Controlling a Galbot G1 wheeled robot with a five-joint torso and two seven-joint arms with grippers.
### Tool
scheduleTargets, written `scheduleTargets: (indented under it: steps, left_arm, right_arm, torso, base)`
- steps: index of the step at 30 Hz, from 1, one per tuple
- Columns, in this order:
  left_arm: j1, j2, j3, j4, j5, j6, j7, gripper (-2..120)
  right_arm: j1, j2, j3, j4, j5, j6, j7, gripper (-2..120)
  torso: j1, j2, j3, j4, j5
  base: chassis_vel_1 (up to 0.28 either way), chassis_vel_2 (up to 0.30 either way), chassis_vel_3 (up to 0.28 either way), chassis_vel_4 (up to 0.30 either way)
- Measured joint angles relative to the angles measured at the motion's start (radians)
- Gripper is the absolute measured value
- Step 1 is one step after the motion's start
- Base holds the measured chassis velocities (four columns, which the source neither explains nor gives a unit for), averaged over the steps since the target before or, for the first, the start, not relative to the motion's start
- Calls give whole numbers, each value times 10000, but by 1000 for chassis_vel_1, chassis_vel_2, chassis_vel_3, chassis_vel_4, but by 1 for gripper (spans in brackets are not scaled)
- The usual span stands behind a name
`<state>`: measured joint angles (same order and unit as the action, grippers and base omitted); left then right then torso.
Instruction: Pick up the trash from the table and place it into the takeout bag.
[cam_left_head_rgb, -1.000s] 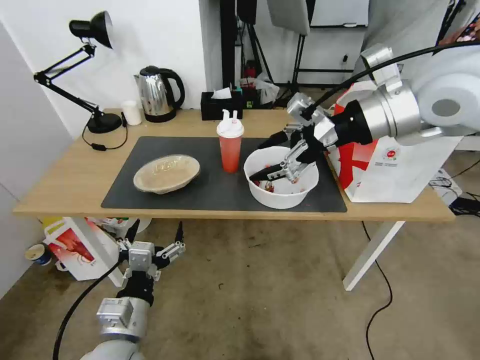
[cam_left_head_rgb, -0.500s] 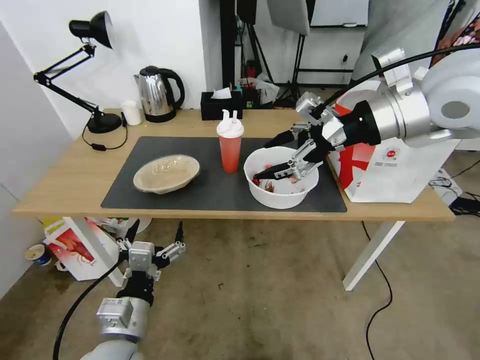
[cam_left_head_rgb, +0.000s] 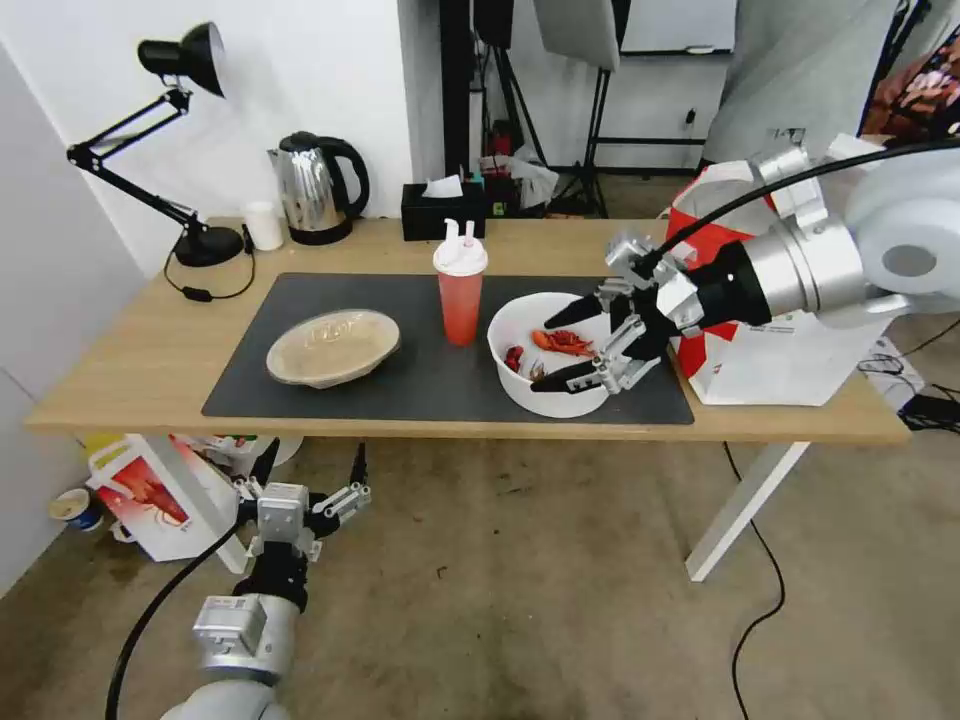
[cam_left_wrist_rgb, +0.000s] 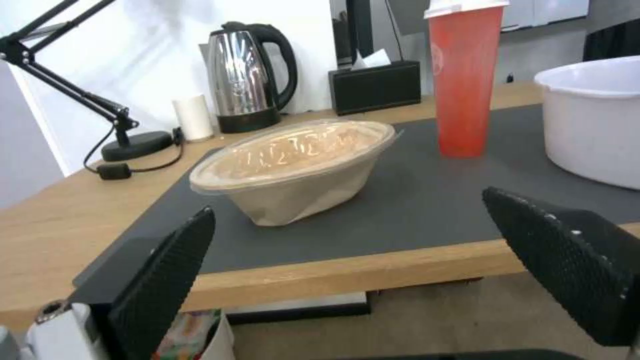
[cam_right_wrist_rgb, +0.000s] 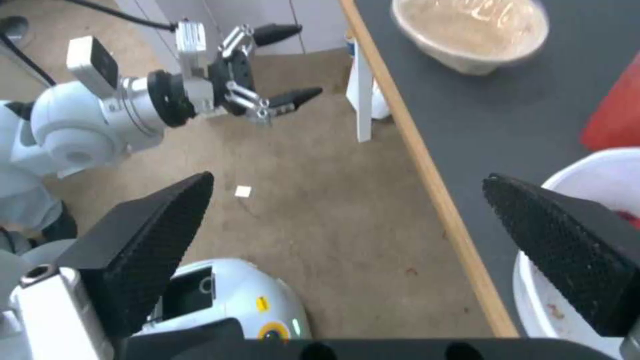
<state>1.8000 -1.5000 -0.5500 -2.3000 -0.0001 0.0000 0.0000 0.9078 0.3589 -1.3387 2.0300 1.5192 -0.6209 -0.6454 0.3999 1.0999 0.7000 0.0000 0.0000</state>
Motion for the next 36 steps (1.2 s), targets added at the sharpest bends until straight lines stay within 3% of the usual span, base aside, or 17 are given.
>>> scheduleTargets:
  steps: [36]
  left_arm:
    - [0, 0, 0, 0, 0, 0, 0, 100]
  right_arm:
    - [484, 1279, -1186, -1386, -617, -164, -514, 100]
  torso:
    - [2, 1, 0, 0, 0]
  base:
    - [0, 0, 0, 0]
